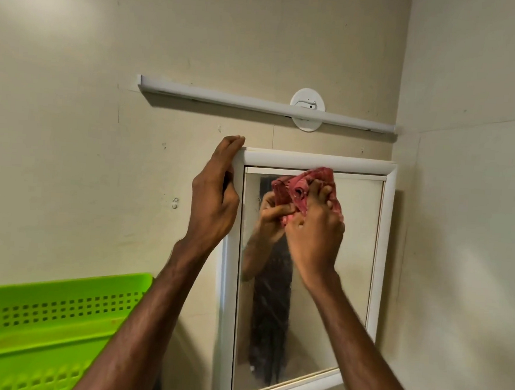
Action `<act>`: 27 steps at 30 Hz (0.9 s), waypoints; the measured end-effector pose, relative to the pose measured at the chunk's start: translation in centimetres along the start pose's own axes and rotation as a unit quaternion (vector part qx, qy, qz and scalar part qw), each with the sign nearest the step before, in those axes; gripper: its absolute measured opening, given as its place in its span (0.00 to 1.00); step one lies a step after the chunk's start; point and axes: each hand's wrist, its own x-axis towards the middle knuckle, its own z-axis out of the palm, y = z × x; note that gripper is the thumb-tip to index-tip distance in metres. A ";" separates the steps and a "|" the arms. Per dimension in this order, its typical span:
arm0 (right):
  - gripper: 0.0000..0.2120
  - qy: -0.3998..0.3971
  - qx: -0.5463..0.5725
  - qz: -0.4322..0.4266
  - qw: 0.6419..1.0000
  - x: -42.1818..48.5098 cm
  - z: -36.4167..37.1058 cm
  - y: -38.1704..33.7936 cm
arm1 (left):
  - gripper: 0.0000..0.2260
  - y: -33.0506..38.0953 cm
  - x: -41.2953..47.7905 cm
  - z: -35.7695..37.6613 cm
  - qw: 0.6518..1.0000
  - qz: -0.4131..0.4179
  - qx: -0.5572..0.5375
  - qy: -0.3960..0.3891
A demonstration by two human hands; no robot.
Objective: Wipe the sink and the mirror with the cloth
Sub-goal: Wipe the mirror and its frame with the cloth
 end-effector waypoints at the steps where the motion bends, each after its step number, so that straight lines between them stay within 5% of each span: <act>1: 0.33 -0.002 0.004 -0.013 1.000 -0.5 0.1 -1.0 | 0.31 0.0 0.0 0.0 1.000 0.002 -0.003 -0.002; 13: 0.32 0.004 0.040 -0.163 0.986 -4.4 1.6 -6.3 | 0.23 -1.3 0.3 -0.5 0.999 -0.009 -0.018 -0.032; 17: 0.31 0.019 0.069 -0.219 0.973 -4.3 1.5 -4.3 | 0.24 -1.3 0.6 -1.1 0.999 -0.019 -0.026 -0.029; 22: 0.18 -0.022 0.095 -0.353 0.930 -2.7 2.0 1.6 | 0.28 0.0 -0.7 0.3 1.000 -0.025 0.005 -0.004; 27: 0.24 -0.015 0.109 -0.376 0.920 -0.3 1.9 6.2 | 0.34 0.5 -2.1 1.7 0.999 -0.017 0.038 0.007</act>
